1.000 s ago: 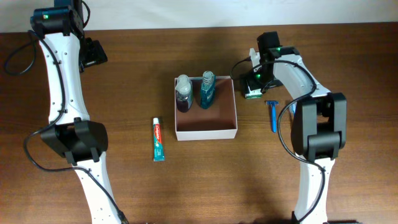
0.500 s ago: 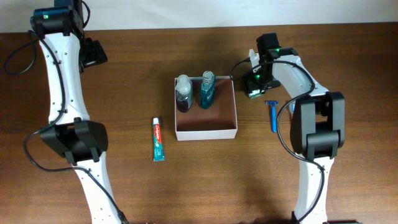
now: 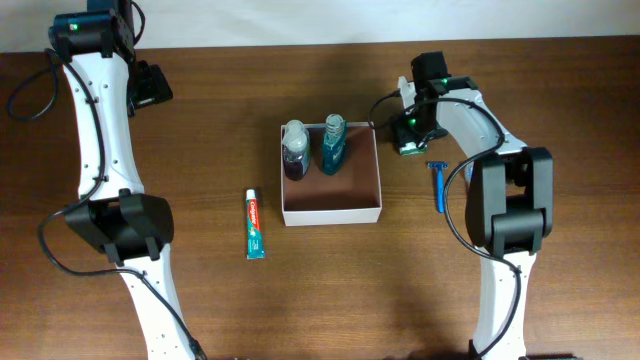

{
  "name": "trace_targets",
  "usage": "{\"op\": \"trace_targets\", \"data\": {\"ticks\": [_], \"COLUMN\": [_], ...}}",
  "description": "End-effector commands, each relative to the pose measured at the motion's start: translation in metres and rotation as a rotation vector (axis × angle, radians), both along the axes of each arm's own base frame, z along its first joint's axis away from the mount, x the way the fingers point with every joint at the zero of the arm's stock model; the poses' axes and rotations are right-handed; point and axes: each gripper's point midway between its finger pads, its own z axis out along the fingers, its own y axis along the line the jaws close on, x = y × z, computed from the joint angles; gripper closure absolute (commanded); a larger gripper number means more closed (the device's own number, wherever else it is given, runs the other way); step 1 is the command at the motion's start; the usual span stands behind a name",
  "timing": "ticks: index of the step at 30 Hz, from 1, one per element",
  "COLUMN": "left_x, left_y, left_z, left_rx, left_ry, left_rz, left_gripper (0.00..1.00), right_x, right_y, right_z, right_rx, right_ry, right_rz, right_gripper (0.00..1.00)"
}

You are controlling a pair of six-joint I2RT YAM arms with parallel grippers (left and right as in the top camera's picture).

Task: Pack container
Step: 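Lower the right gripper and close it around the soap box, then lift the soap box and carry it left over the pink box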

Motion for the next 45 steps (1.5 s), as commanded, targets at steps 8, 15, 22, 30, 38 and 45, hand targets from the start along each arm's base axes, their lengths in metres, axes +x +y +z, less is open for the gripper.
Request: {"op": "trace_targets", "data": {"ticks": [8,15,22,30,38,45], "left_x": [-0.002,-0.002,-0.002,-0.002,-0.002,-0.002], "left_y": [0.001,0.001,0.001,0.001,0.001,0.001], "left_z": [0.002,0.002,0.002,0.002,0.002,0.002], "left_rx": [0.004,0.004,0.004,0.004,0.004,0.004], "left_ry": [-0.001,-0.001,-0.001,-0.001,-0.001,-0.001], "left_rz": [0.015,0.015,0.015,0.015,0.015,0.015], "left_gripper": [0.01,0.01,0.01,0.01,0.01,0.01], "right_x": [0.001,0.0,-0.005,0.004,0.015,-0.001], "right_y": [0.01,0.008,0.007,0.008,0.011,0.021], "right_z": [-0.007,-0.008,-0.004,0.045,0.136,0.214], "right_rx": [-0.009,-0.017,-0.02,-0.013,0.016,0.105], "right_ry": [0.005,0.01,0.034,0.025,-0.063,-0.129], "right_rz": [0.043,0.025,0.026,0.003,-0.028,-0.029], "right_gripper": [0.43,0.55,0.55,0.59,0.61,0.62]}}
